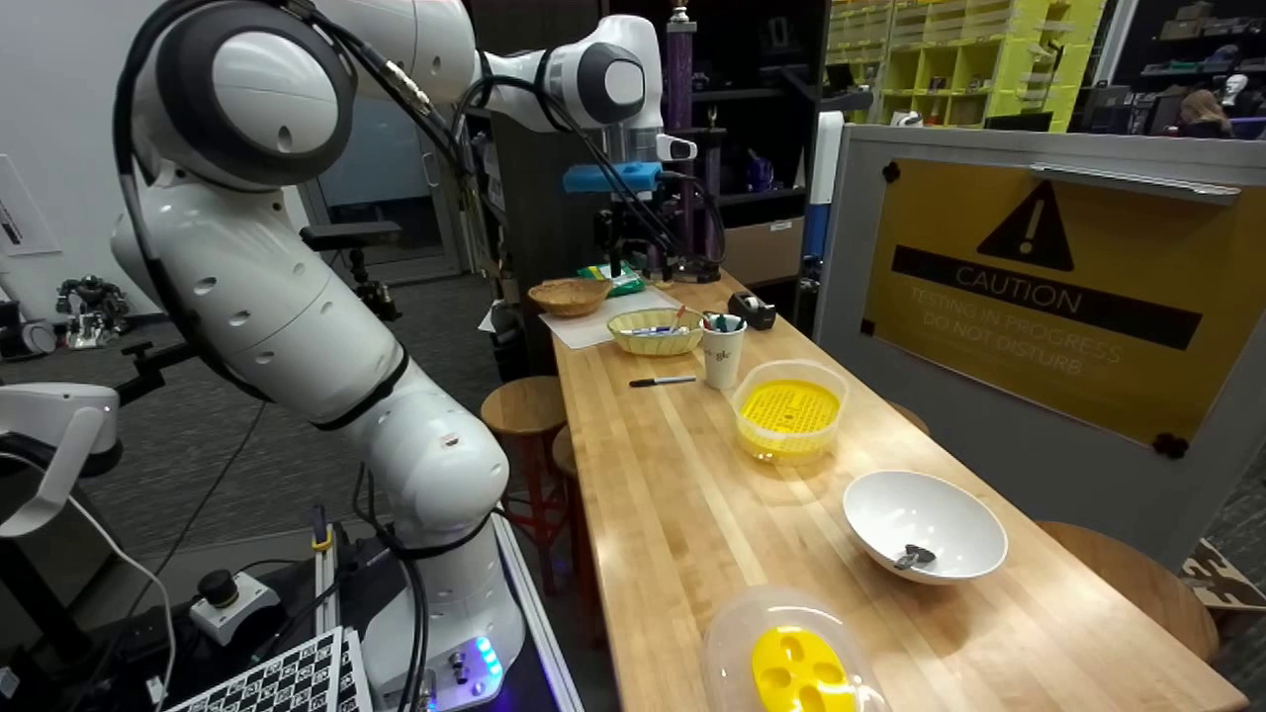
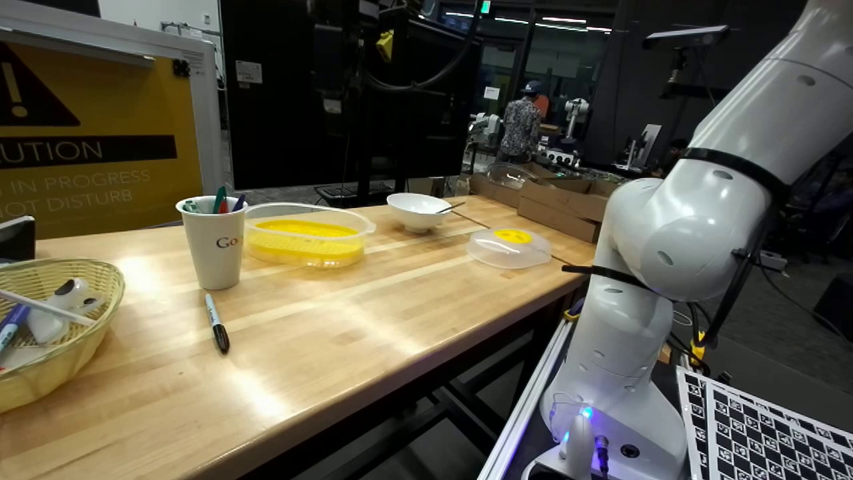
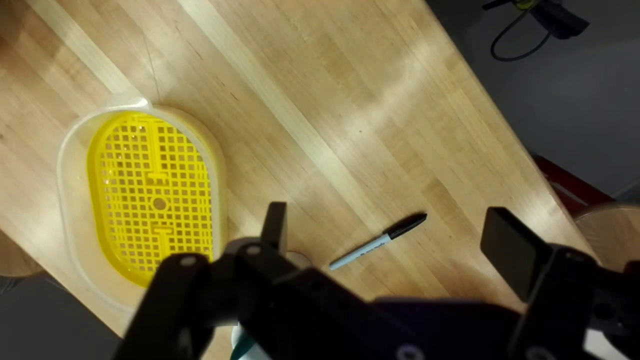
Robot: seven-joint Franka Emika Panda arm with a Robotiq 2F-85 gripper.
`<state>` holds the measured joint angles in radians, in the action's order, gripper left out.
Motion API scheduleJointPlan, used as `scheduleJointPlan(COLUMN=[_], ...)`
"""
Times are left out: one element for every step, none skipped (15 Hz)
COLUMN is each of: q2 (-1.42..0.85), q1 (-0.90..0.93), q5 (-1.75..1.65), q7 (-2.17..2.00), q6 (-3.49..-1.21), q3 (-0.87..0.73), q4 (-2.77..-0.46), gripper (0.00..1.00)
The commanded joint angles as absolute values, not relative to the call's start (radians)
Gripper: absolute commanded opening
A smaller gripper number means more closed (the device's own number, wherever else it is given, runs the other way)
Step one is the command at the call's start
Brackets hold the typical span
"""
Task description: Push the cup to the right
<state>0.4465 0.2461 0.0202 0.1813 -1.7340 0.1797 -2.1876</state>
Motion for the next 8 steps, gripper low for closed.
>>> scheduleJointPlan(q2=[0.437, 0.433, 0.424, 0.418, 0.414, 0.413, 0.412, 0.407], q1=[0.272, 0.278, 0.282, 0.286, 0.287, 0.292, 0.302, 0.302], q5=[-0.018, -0.031, -0.037, -0.038, -0.039, -0.039, -0.036, -0.036], q7=[0.274, 0.296, 0.3, 0.301, 0.277, 0.273, 0.297, 0.276], q6=[-1.764, -1.769, -1.769, -1.77, -1.766, -1.76, -1.751, -1.737], q3=[0.195, 0.2, 0.207, 0.212, 0.223, 0.231, 0.235, 0.246], q4=[-2.183, -2.18, -2.173, -2.172, -2.172, -2.175, -2.178, -2.174], gripper=[1.0, 1.0, 1.0, 1.0, 1.0, 1.0, 1.0, 1.0])
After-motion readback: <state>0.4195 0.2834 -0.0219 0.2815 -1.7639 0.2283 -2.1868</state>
